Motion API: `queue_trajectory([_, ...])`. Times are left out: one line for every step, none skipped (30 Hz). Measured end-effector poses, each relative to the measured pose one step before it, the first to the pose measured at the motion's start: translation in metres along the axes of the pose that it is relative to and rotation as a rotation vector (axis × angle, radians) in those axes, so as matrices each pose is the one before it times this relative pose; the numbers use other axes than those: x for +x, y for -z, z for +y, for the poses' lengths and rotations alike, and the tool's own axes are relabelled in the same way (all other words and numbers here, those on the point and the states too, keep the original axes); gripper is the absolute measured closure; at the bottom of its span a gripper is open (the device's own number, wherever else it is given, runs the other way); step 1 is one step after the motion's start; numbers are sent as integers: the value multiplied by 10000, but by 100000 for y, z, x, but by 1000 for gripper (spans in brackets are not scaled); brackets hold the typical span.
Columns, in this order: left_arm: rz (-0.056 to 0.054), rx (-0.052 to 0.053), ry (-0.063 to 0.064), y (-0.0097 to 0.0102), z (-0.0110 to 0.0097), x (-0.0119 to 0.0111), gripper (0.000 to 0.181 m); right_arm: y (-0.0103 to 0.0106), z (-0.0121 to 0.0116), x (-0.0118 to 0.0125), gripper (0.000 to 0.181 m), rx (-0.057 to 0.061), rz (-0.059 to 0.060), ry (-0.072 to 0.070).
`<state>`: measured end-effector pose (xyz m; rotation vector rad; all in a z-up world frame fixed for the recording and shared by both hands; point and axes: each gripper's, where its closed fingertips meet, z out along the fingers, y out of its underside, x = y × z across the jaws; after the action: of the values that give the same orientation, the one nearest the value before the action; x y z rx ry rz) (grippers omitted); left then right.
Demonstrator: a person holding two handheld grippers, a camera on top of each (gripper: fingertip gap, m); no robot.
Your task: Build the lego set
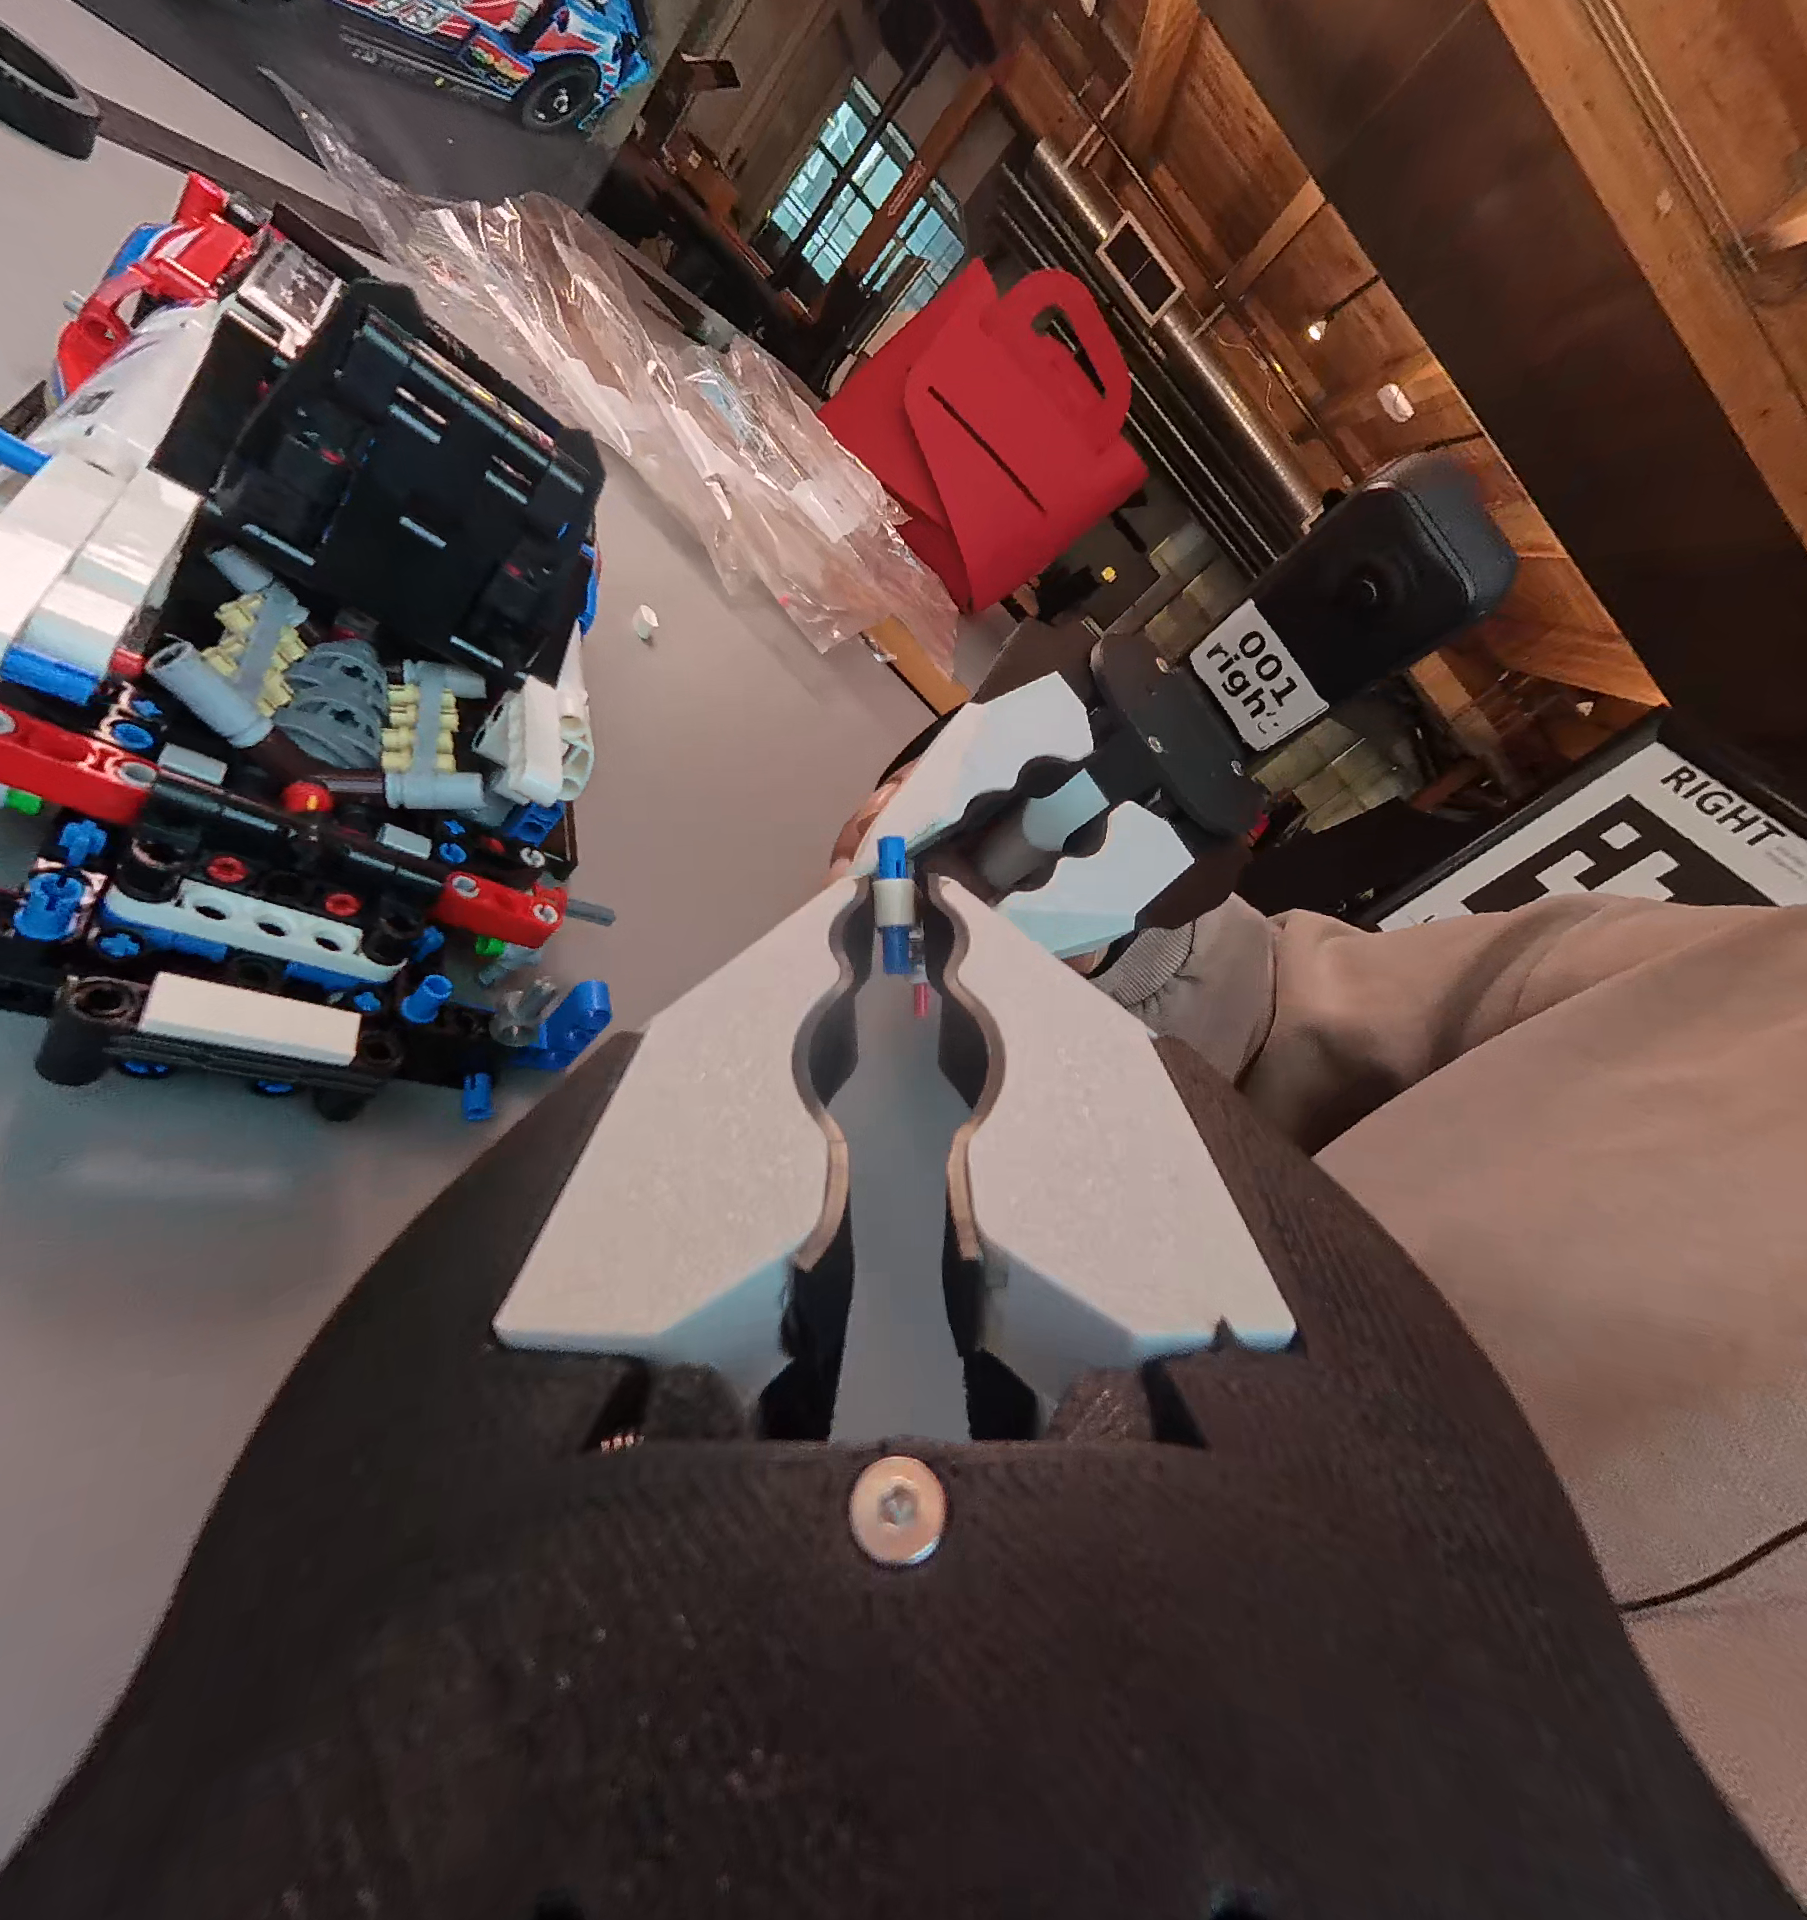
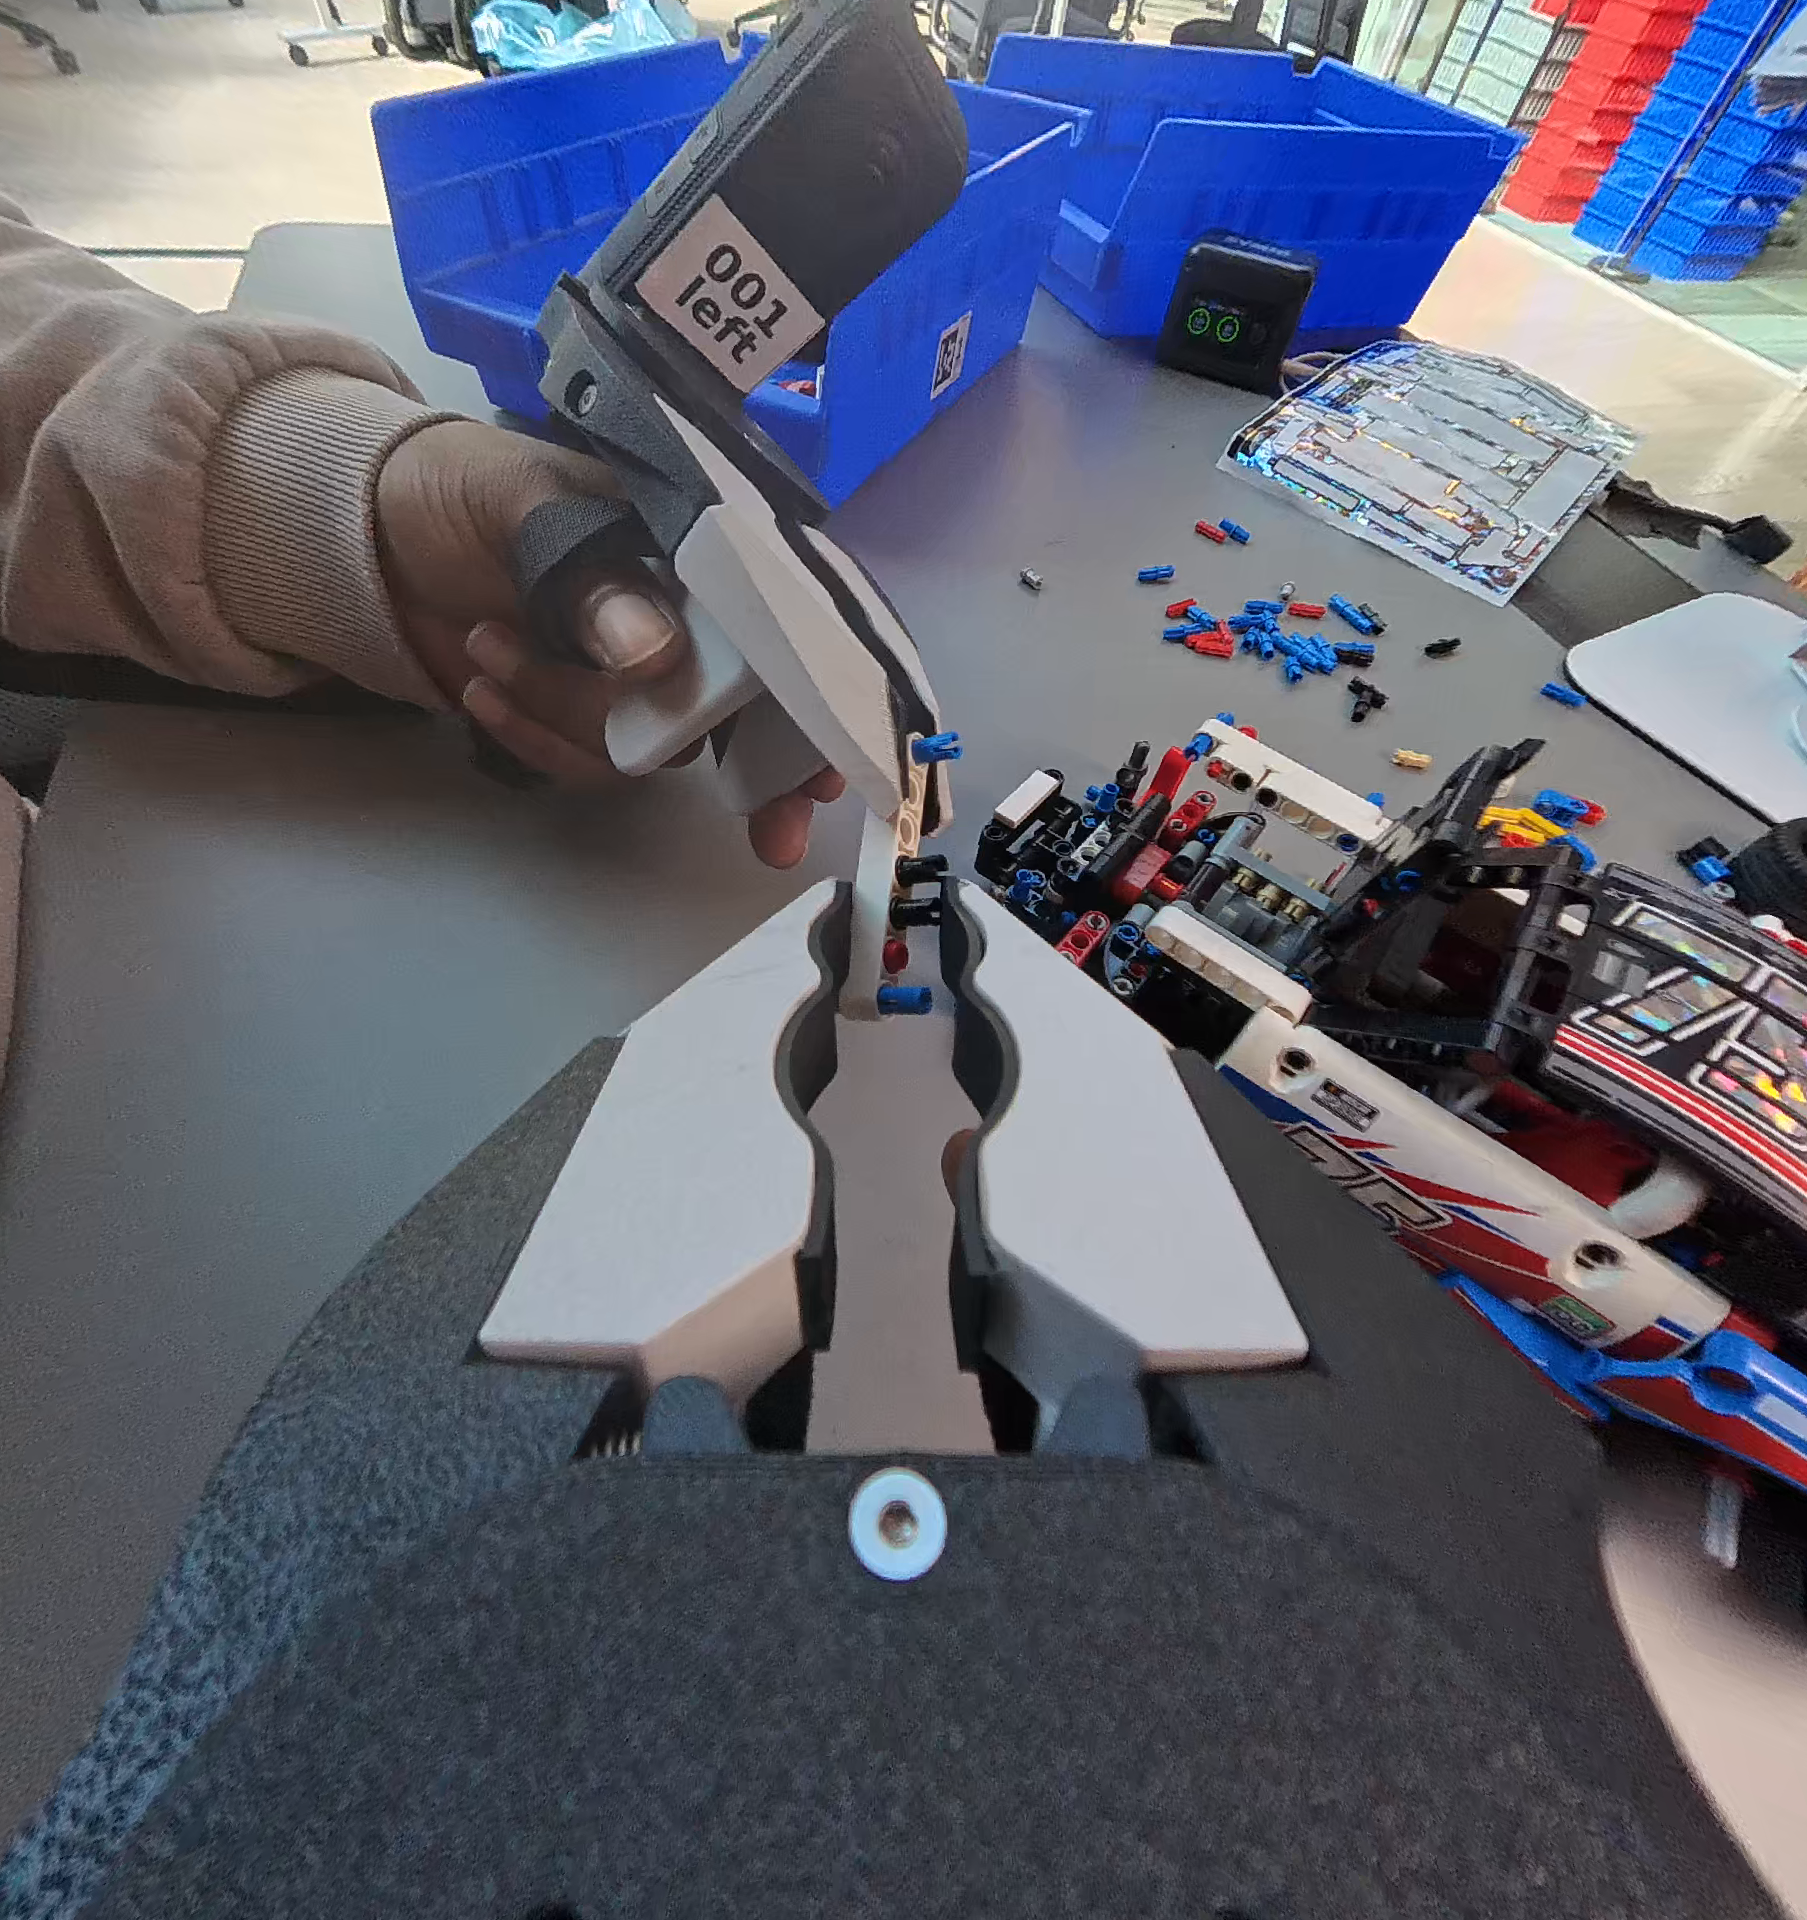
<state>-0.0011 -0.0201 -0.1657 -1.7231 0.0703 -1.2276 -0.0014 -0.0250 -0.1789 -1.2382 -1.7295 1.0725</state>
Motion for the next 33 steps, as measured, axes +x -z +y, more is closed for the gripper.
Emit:
queue_trajectory([26, -38, -122, -66, 35, -10, 174, 185, 14, 161, 167, 57, 101, 3])
queue_trajectory([-5, -57, -127, -38, 73, -87, 174, 146, 39, 183, 167, 30, 105, 2])
queue_trajectory([-38, -48, -124, -14, 45, -134, 173, 133, -24, 232, 167, 63, 132, 0])
queue_trajectory([-45, -42, -112, 2, 33, -123, 172, 139, -75, 161, 167, 90, 79, 6])
queue_trajectory([-47, -58, -103, 8, 22, -82, 172, 91, -42, 85, 167, 89, -1, -52])
queue_trajectory([-83, -46, -139, 19, 2, -53, 173, 42, -17, 28, 167, 114, -63, -136])
queue_trajectory([-51, -52, -211, 36, 1, 75, 175, -15, 58, -50, 167, 86, -126, -238])
queue_trajectory([-43, -88, -257, 33, 54, 131, 177, -48, 64, -91, 167, 62, -150, -272])
queue_trajectory([-123, -75, -265, 39, 58, 6, 178, -67, 37, -64, 167, 71, -119, -190])
queue_trajectory([-168, -48, -248, 46, 33, -87, 178, -66, 28, -3, 166, 57, -54, -68])
queue_trajectory([-144, -71, -185, 15, 69, -96, 178, -82, 86, 41, 166, 12, -12, 10])
queue_trajectory([-111, -74, -123, 26, 54, -87, 178, -86, 89, 39, 167, -1, 5, 12])
queue_trajectory([-86, -54, -83, 40, 24, -88, 178, -64, 18, 11, 166, 48, -2, -25])
queue_trajectory([-60, -61, -42, 54, 23, -43, 178, -34, -57, -29, 167, 83, -29, -42])
queue_trajectory([-51, -105, -24, 56, 83, -51, 178, -26, -39, -70, 167, 61, -59, -31])
queue_trajectory([-68, -93, -45, 59, 100, -76, 179, -39, -18, -71, 167, 49, -64, -29])
queue_trajectory([-58, -42, -41, 39, 60, -70, 179, -23, -31, -69, 167, 55, -60, -13])
queue_trajectory([23, -16, 5, 31, 31, 23, 179, -13, -1, -37, 168, 32, -41, 21])
queue_trajectory([74, -23, 48, 14, 14, 50, 179, 9, 34, -44, 168, -8, -29, 58])
queue_trajectory([55, -8, 53, -6, -2, -1, 179, 39, 15, -65, 168, -12, -20, 63])
queue_trajectory([51, 20, 55, -18, 1, -16, 179, 57, -17, -109, 167, -6, -31, 56])
queue_trajectory([63, 34, 86, -7, -10, -6, 179, 74, -4, -141, 167, -22, -55, 45])
queue_trajectory([46, 91, 108, -3, -92, -29, 179, 78, 22, -198, 167, -43, -95, -4])
queue_trajectory([46, 127, 103, 14, -133, -23, 179, 73, -19, -259, 166, -11, -144, -74])
queue_trajectory([78, 66, 110, -13, -51, 41, 179, 72, -146, -128, 166, 69, -65, -126])
queue_trajectory([57, 85, 112, -12, -61, 19, 179, 56, -167, -97, 166, 82, -41, -102])
queue_trajectory([54, 82, 146, -10, -50, -2, 179, 17, -44, -80, 166, 22, -38, -70])
queue_trajectory([86, 21, 178, -9, 18, 2, 179, -2, 36, -23, 166, -14, -12, -28])
queue_trajectory([59, 4, 162, 5, 39, -48, 179, -5, 29, 17, 166, -9, 8, -56])
queue_trajectory([22, 43, 109, 17, -41, -55, 179, 3, -38, 58, 165, 21, 30, -89])
queue_trajectory([18, 33, 70, 26, -42, -25, 179, 28, -67, 19, 165, 41, 3, -73])
queue_trajectory([32, 15, 70, 34, -47, 8, 179, 37, -46, -33, 164, 34, -42, -42])
queue_trajectory([26, 20, 95, 36, -37, -41, 179, 40, -7, -44, 163, 13, -43, -14])
